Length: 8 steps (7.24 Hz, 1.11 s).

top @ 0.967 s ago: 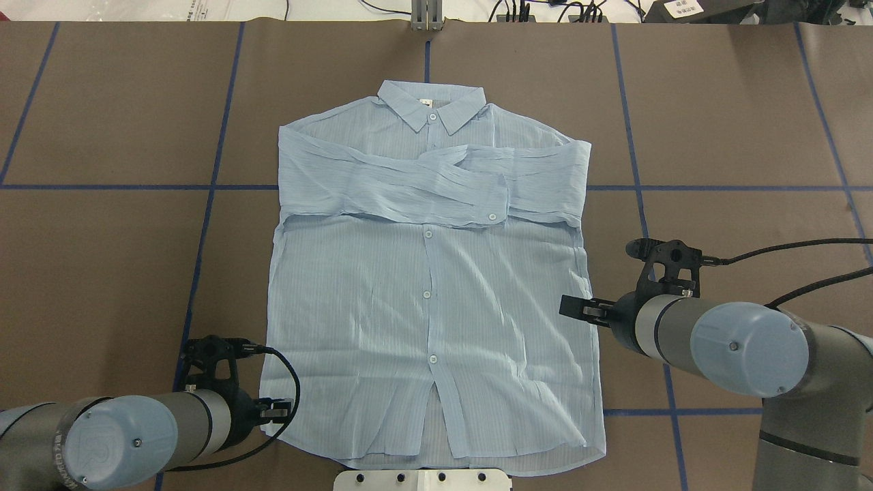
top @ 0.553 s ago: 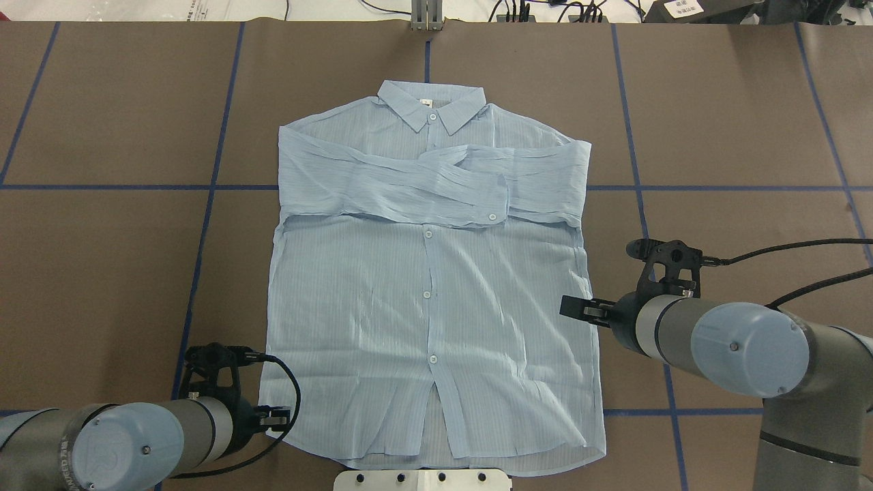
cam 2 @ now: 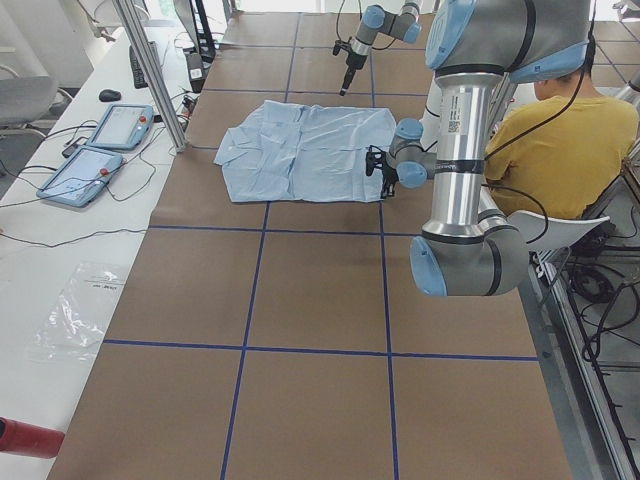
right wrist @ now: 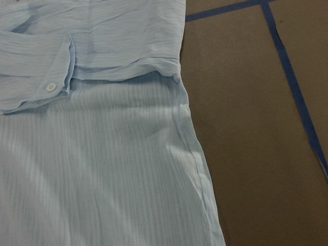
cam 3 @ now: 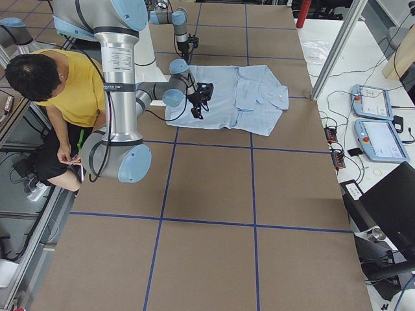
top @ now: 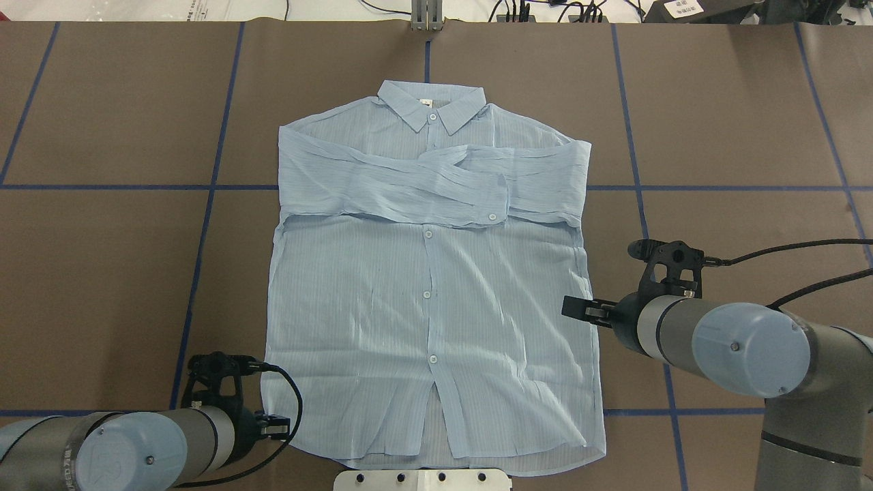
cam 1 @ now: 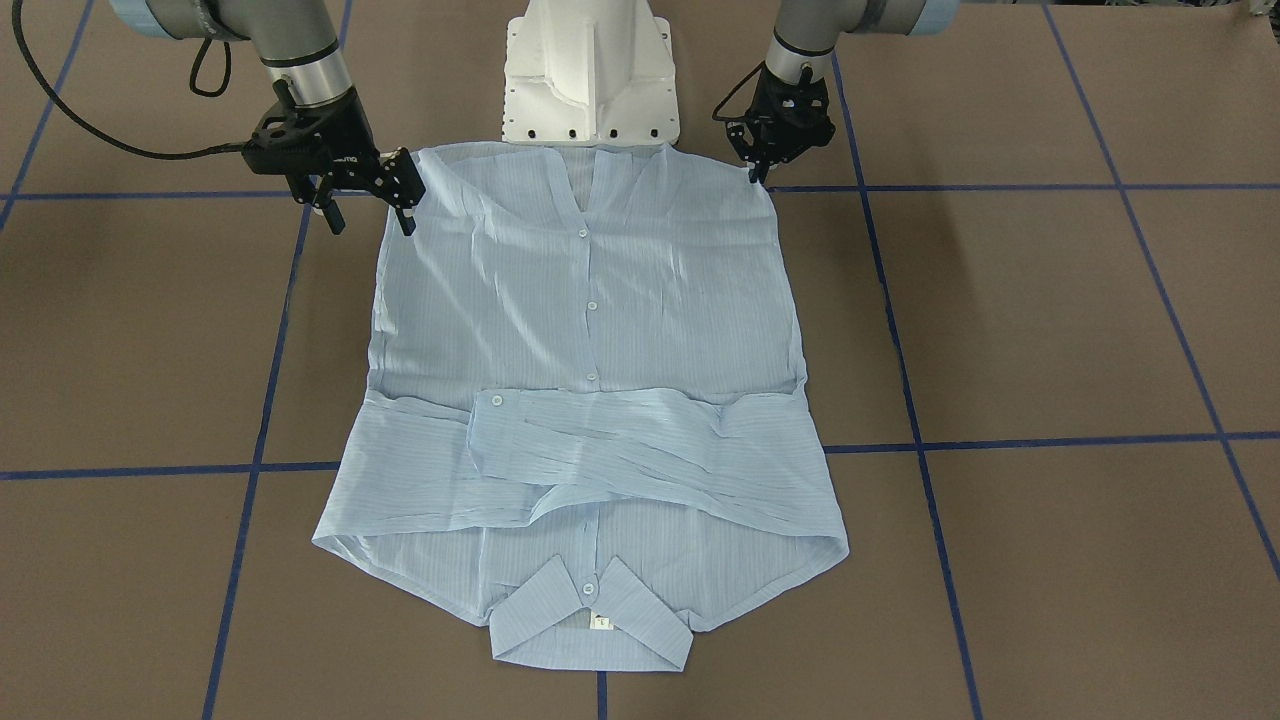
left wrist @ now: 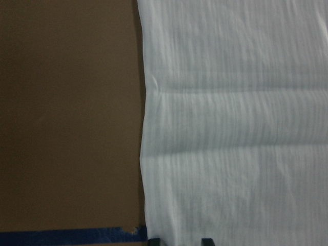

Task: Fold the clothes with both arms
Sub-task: 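Lower both grippers to the hem corners nearest the robot and grasp them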

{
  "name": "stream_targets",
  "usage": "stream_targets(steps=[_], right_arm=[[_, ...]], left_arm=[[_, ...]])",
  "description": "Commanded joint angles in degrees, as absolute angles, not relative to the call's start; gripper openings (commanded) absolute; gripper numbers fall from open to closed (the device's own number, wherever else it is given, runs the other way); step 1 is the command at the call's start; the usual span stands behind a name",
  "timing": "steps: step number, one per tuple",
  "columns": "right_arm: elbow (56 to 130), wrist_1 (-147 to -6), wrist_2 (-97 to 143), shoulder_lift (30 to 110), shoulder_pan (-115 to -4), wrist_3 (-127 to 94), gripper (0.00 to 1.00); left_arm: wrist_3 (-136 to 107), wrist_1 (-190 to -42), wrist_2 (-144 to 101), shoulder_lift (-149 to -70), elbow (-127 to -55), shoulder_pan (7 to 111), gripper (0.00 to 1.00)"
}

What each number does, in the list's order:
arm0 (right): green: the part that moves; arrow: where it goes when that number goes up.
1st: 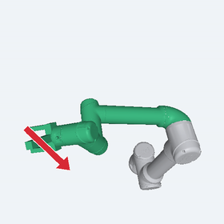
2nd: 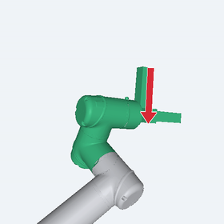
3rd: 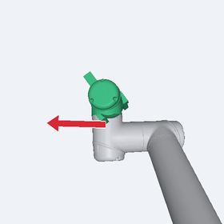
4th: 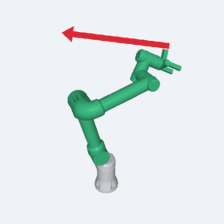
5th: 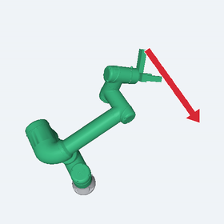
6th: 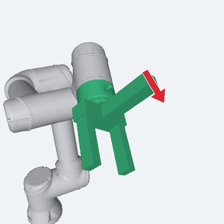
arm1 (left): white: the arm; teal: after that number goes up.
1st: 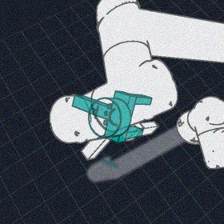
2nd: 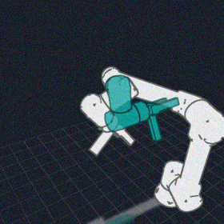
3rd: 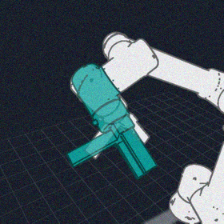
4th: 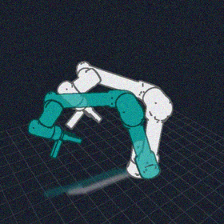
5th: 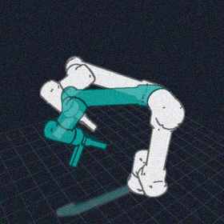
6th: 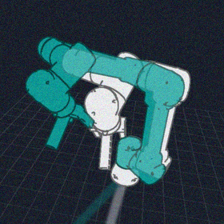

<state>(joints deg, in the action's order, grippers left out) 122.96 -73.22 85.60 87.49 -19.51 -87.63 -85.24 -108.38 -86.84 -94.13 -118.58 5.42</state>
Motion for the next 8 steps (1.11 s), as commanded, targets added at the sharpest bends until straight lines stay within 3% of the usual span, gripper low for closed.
stream_targets(steps=[1,3,7,8], right_arm=[[122.96,-73.21,85.61,87.63,-19.25,-87.63,1.00],[123.05,-73.39,83.52,88.67,-15.67,-92.08,0.98],[123.31,-77.59,74.45,89.12,-3.97,-105.44,0.83],[123.40,-78.30,73.92,89.90,-2.82,-105.56,0.83]], left_arm=[[-85.25,-108.37,-86.23,-94.22,-118.74,5.36,0.00],[-85.34,-108.37,-86.04,-94.74,-119.62,5.54,0.00],[-85.43,-108.63,-86.13,-95.44,-120.15,5.45,0.00],[-85.52,-108.72,-86.13,-95.88,-120.15,5.45,0.00]])
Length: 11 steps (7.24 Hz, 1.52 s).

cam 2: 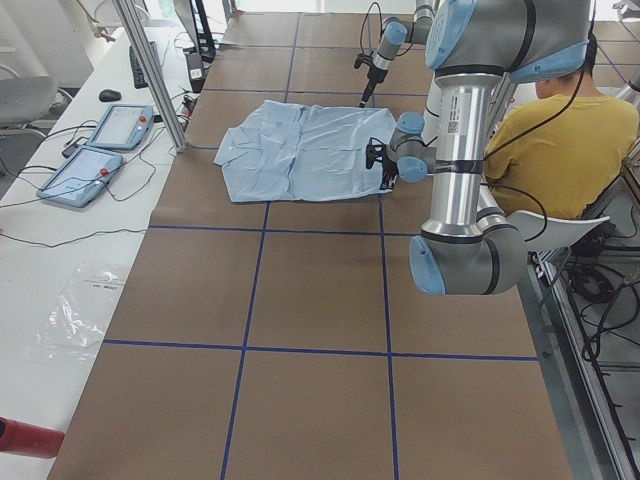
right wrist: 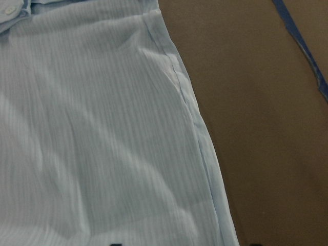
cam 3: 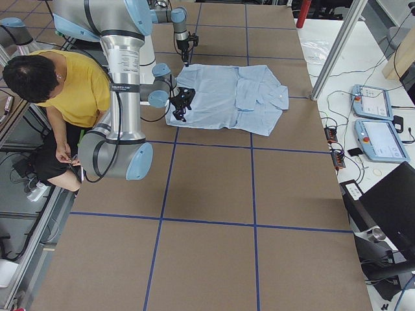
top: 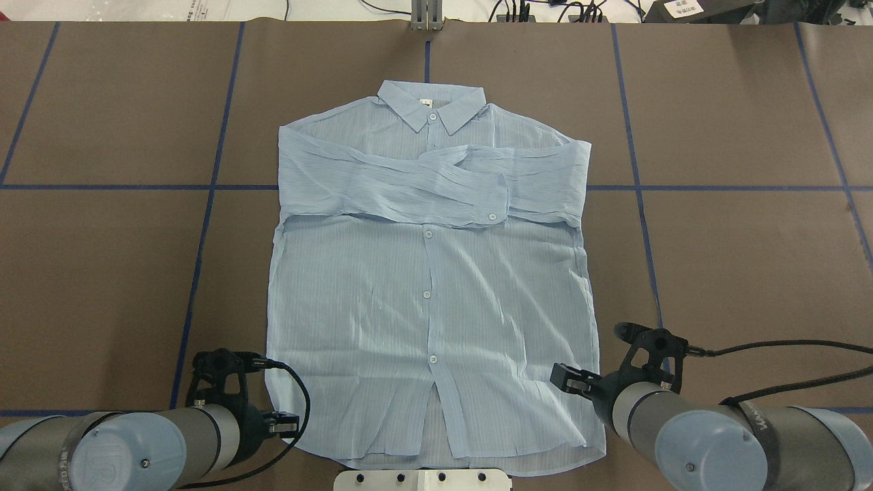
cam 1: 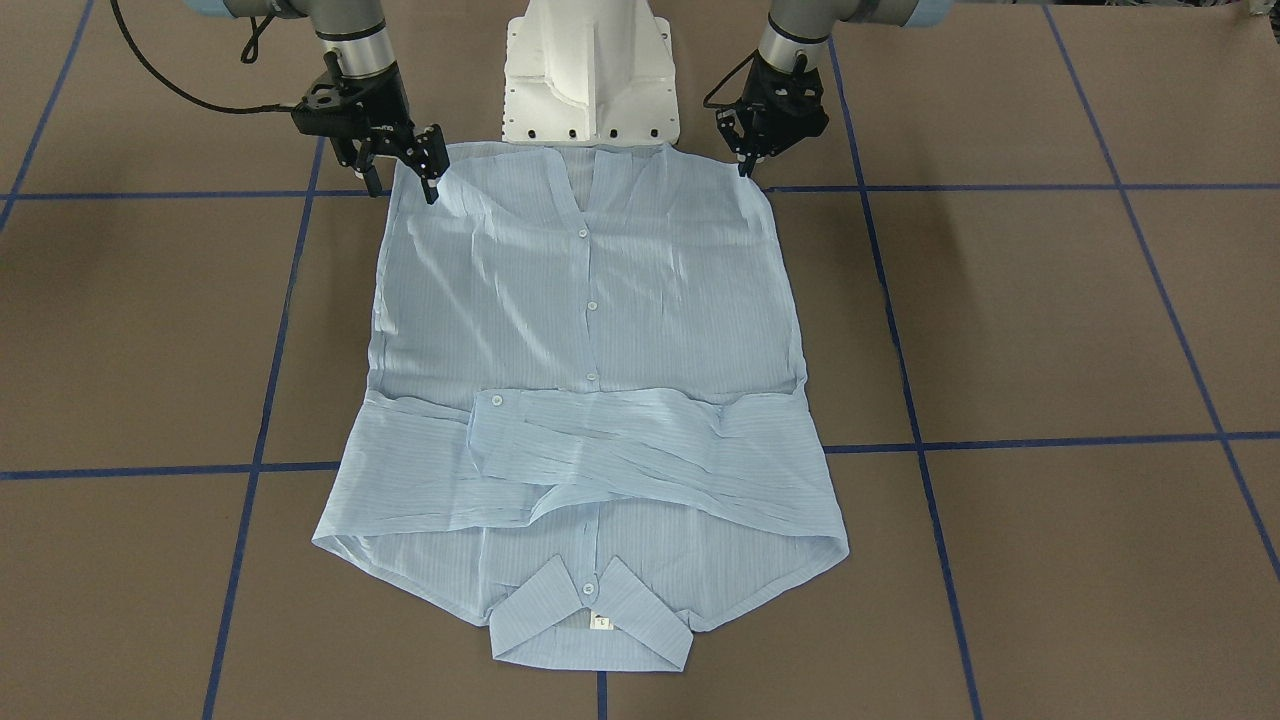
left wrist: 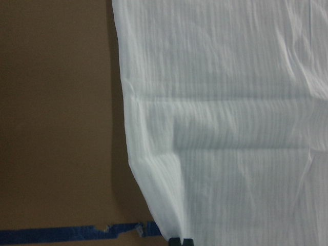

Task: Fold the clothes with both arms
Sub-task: 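Lower both grippers to the hem corners nearest the robot and grasp them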

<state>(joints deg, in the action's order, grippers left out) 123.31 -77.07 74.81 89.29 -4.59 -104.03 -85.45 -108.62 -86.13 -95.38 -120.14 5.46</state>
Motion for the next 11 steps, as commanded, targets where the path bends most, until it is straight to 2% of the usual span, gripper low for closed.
stream_targets(steps=[1,5,8,11], right_arm=[[123.49,-78.22,72.35,91.74,-1.25,-105.64,0.83],[124.19,-78.31,65.59,94.21,6.57,-109.15,0.81],[124.10,-80.95,62.07,94.48,9.49,-111.44,0.67],[123.84,-80.95,61.26,94.48,9.84,-111.53,0.62]], left_arm=[[-85.52,-108.72,-86.05,-96.58,-120.15,5.45,0.00],[-89.03,-109.07,-86.05,-96.51,-120.32,5.27,0.00],[-89.03,-109.07,-86.04,-96.50,-120.32,5.27,0.00],[-89.03,-109.16,-86.04,-96.50,-120.41,5.27,0.00]])
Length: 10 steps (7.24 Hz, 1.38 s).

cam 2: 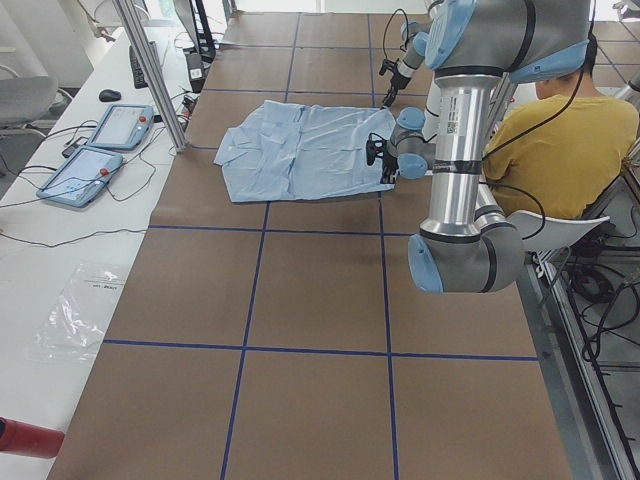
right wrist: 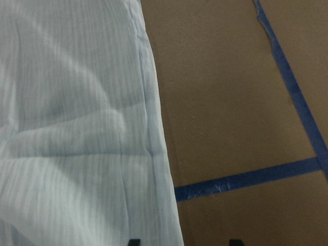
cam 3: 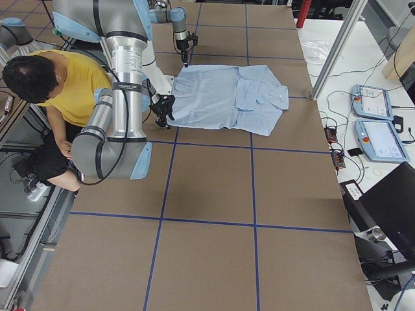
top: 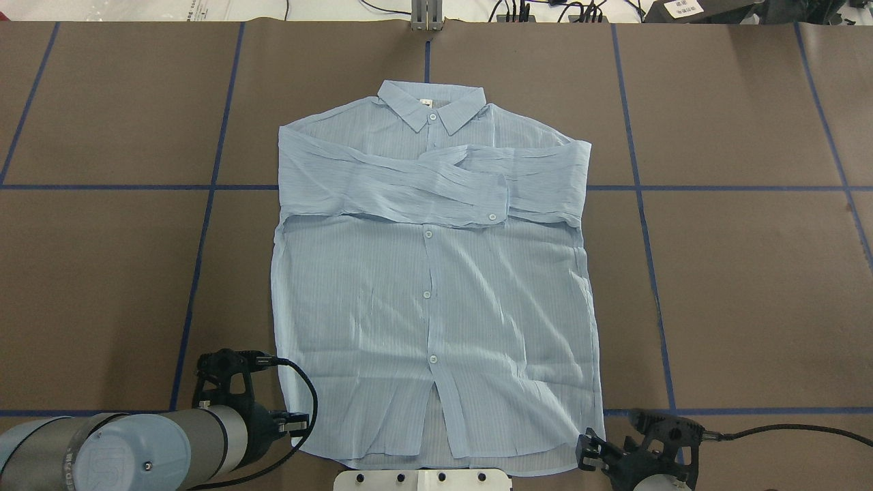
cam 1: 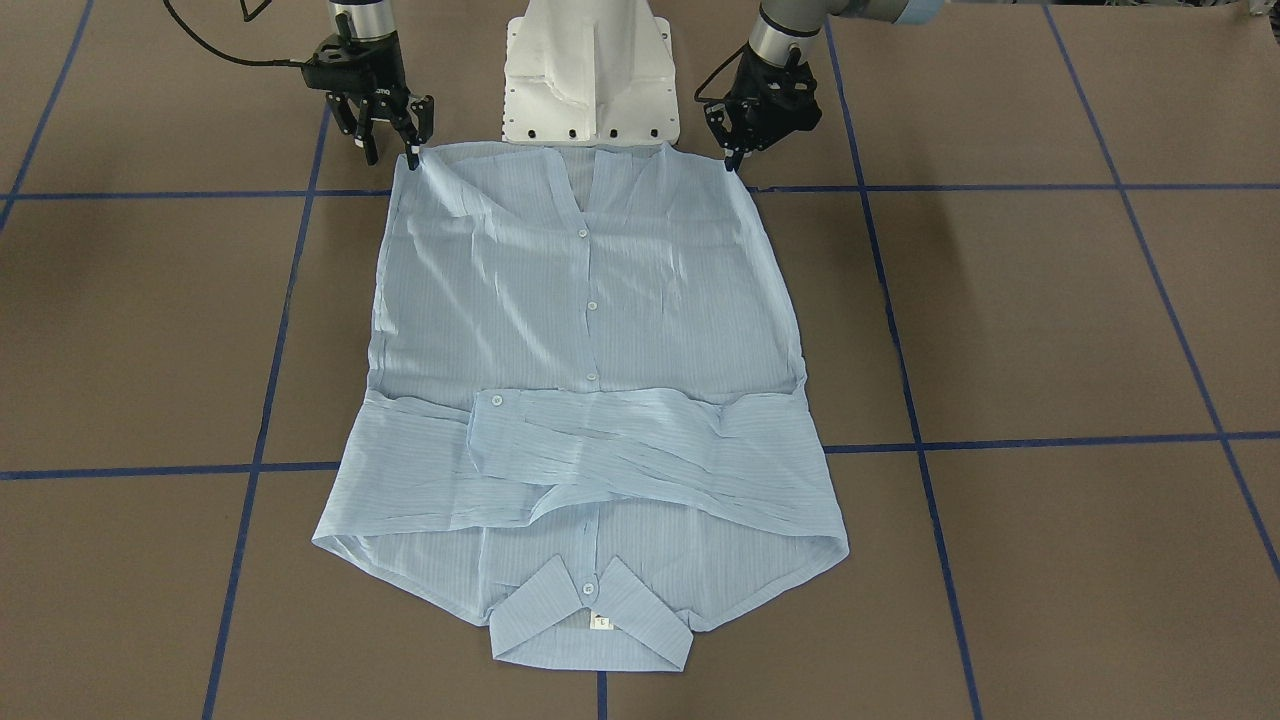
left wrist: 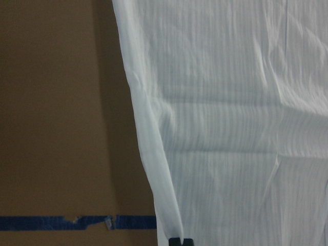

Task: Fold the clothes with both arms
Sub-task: 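Lower both grippers to the hem corners nearest the robot and grasp them, then lift the hem with both grippers and fold it toward the collar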

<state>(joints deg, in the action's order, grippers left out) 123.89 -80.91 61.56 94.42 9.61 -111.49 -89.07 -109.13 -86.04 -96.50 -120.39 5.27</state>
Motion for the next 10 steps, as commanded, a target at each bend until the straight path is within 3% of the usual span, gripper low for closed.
stream_targets(steps=[1,2,3,5,7,10], right_arm=[[123.58,-80.95,61.09,94.40,10.19,-111.53,0.62],[123.40,-80.95,60.30,94.22,10.54,-111.53,0.54],[123.31,-81.03,60.21,94.04,10.81,-111.53,0.39],[123.31,-82.09,60.21,93.78,10.99,-111.53,0.25],[123.31,-82.09,60.12,93.69,10.99,-111.53,0.00],[124.01,-82.09,60.03,93.43,10.38,-111.53,0.00]], left_arm=[[-89.03,-109.16,-86.04,-96.50,-120.41,5.27,0.00],[-89.12,-109.16,-86.04,-96.50,-120.41,5.27,0.00],[-89.12,-109.16,-86.04,-96.42,-120.41,5.27,0.00],[-89.12,-109.16,-86.05,-96.50,-120.50,5.27,0.00],[-89.12,-109.16,-86.04,-96.50,-120.50,5.27,0.00],[-89.12,-109.16,-86.04,-96.42,-121.11,5.27,0.00]])
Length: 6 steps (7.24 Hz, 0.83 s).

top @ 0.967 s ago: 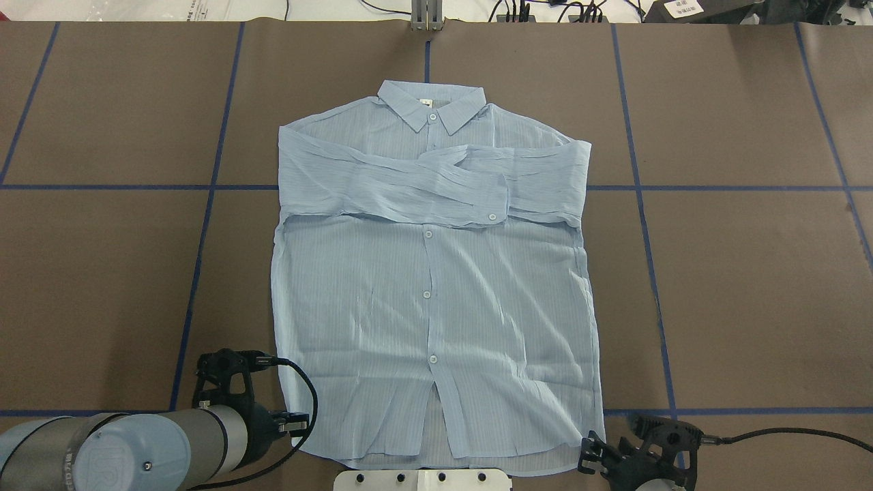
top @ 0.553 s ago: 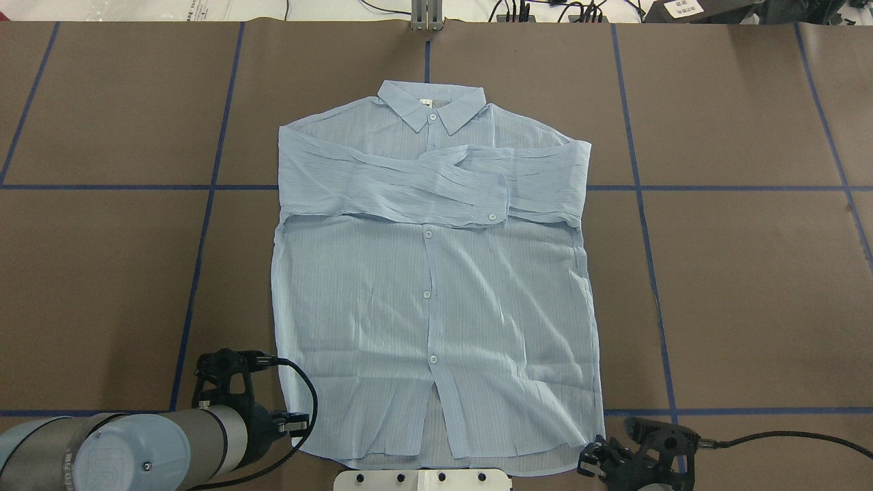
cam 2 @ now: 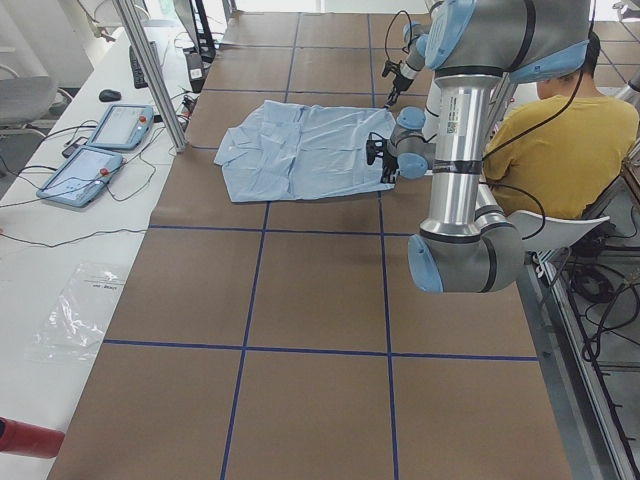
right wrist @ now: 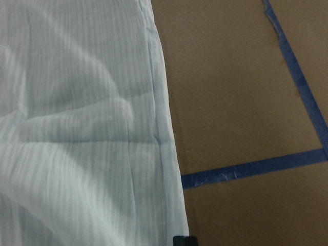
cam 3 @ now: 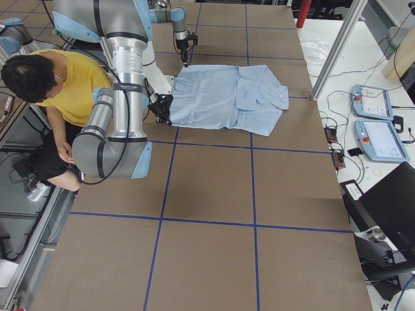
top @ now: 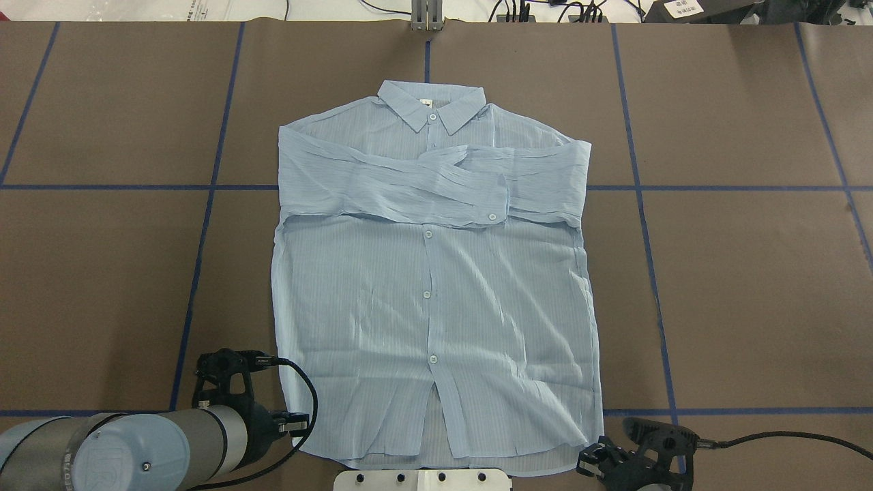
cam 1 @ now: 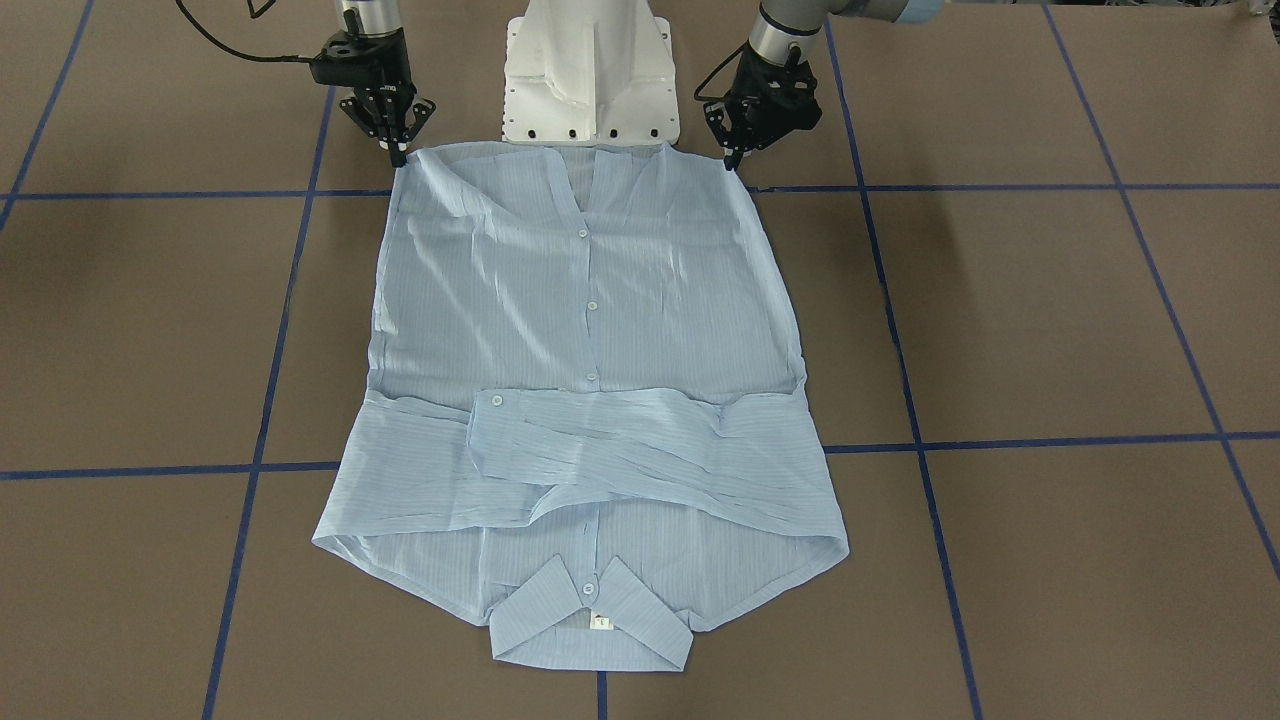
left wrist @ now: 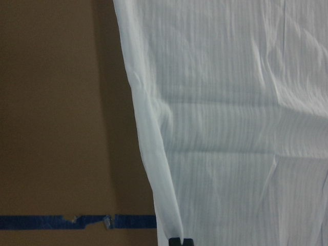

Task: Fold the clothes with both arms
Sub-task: 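Lift the hem with both grippers and fold it toward the collar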

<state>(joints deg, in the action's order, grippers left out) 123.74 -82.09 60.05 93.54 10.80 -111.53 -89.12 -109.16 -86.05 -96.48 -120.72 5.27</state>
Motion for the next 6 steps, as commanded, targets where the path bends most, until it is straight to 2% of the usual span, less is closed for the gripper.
stream_targets(steps=[1,2,4,6], right_arm=[[125.84,-82.09,60.12,93.60,9.41,-111.36,0.00],[129.25,-83.57,60.47,94.39,8.97,-111.18,0.00],[140.91,-95.83,64.04,93.87,8.70,-111.18,0.00],[152.52,-106.82,68.96,93.69,8.79,-111.18,0.00]], left_arm=[[-89.12,-109.16,-86.13,-96.42,-122.24,5.36,0.00],[-89.12,-109.07,-86.83,-96.42,-124.43,5.36,0.00],[-88.95,-108.64,-87.01,-96.24,-128.56,5.36,0.00],[-88.95,-106.98,-92.36,-94.58,-137.76,5.89,0.00]])
